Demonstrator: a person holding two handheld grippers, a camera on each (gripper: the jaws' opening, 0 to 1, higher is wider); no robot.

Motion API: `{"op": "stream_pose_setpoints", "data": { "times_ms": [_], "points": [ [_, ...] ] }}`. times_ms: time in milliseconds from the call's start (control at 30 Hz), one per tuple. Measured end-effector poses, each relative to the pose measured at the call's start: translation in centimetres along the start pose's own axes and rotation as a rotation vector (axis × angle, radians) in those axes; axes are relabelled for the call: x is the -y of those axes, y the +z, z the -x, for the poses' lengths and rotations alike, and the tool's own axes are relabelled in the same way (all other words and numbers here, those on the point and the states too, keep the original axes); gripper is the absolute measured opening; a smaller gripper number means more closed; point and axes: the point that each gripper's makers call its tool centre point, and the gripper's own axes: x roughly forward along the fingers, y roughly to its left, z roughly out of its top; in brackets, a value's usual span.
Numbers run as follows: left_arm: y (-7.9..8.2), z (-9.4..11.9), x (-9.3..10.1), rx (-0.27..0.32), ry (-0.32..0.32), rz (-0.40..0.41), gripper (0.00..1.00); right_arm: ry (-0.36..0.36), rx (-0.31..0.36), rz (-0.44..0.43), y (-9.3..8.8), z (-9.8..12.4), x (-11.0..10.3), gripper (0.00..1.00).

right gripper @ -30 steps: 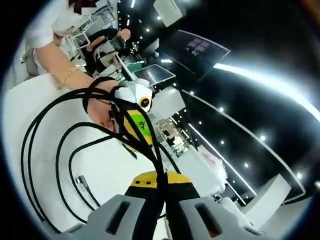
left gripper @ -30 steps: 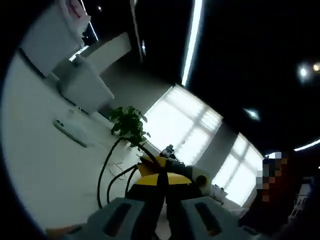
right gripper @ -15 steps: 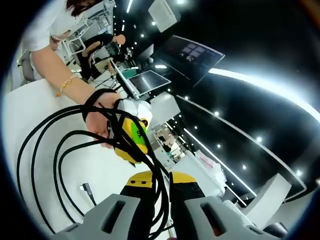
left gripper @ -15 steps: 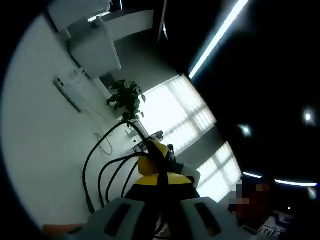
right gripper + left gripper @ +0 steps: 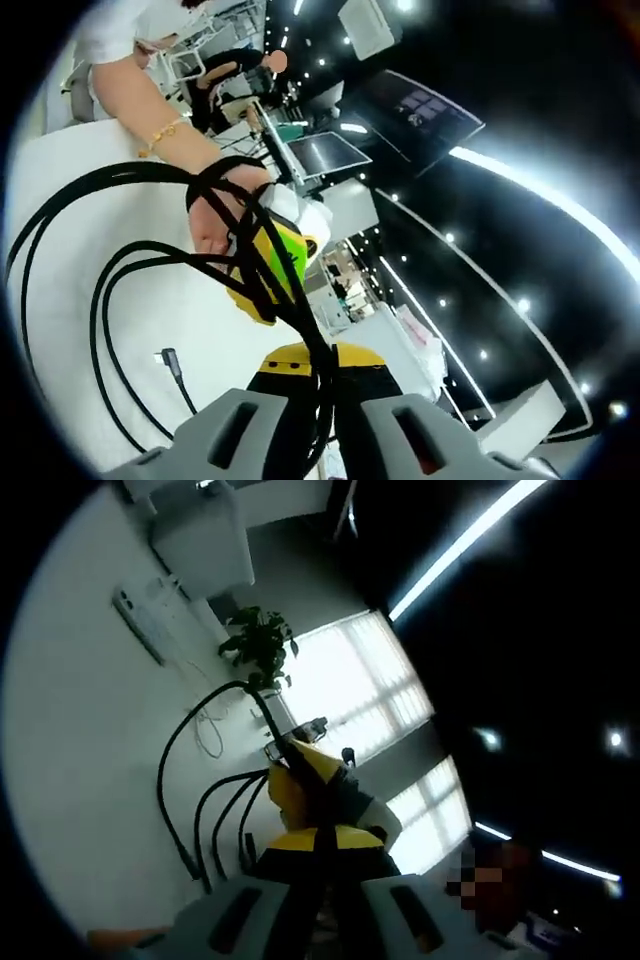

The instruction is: Coil the Type-C to USB data cable on the desktop and secure it with Velcro straps.

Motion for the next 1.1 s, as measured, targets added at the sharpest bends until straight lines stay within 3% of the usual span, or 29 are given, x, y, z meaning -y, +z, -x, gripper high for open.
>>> {"op": "stream_pose_setpoints", "data": {
  "times_ms": [100,200,267,367,433,467,533,600,667,700,733,900,967,1100],
  "points": [
    [0.9,-0.2,-0.3,0.069,0.037,-0.094,0.06,-0.001,-0.04,0.009,-0.6,0.3,0.4,0.03],
    [3.2,-0.2,-0.1,0.23,0.083,-0.308,0.11,-0.014,-0.085,-0.006,-1.6,0.5,1.1,0.03],
    [4.1,0.0,0.4,0.292,0.106,-0.433,0.15,-0.029,-0.107,-0.022,-2.1,0.8,1.6,0.03],
    [5.8,0.9,2.2,0.428,0.088,-0.581,0.2,-0.035,-0.145,-0.046,-3.0,1.1,2.1,0.03],
    [6.2,1.4,3.2,0.472,0.072,-0.62,0.25,-0.037,-0.154,-0.066,-3.4,1.2,2.2,0.03],
    [6.1,1.5,3.6,0.467,0.07,-0.626,0.3,-0.036,-0.162,-0.081,-3.7,1.3,2.2,0.03],
    [5.5,1.1,4.6,0.45,0.036,-0.64,0.49,-0.042,-0.181,-0.089,-4.1,1.2,2.5,0.03],
    [4.2,0.0,5.2,0.391,0.037,-0.711,0.64,-0.047,-0.2,-0.089,-4.5,1.2,2.5,0.03],
    [3.3,-1.0,3.9,0.316,0.16,-0.866,0.63,-0.052,-0.212,-0.091,-4.7,1.2,2.5,0.03],
    [3.1,-1.4,2.3,0.258,0.278,-0.994,0.61,-0.053,-0.211,-0.098,-4.6,1.3,2.6,0.03],
    [2.9,-1.6,1.7,0.244,0.315,-1.03,0.62,-0.051,-0.204,-0.111,-4.4,1.3,2.6,0.03],
    [3.1,-1.6,0.9,0.247,0.347,-1.02,0.62,-0.044,-0.205,-0.141,-4.6,1.4,2.9,0.03],
    [2.6,-1.9,1.0,0.233,0.326,-0.998,0.6,-0.038,-0.199,-0.163,-4.4,1.4,2.8,0.03],
    [1.7,-2.5,0.6,0.182,0.317,-0.941,0.48,-0.042,-0.196,-0.153,-4.0,1.5,2.8,0.03]
  ]
}}
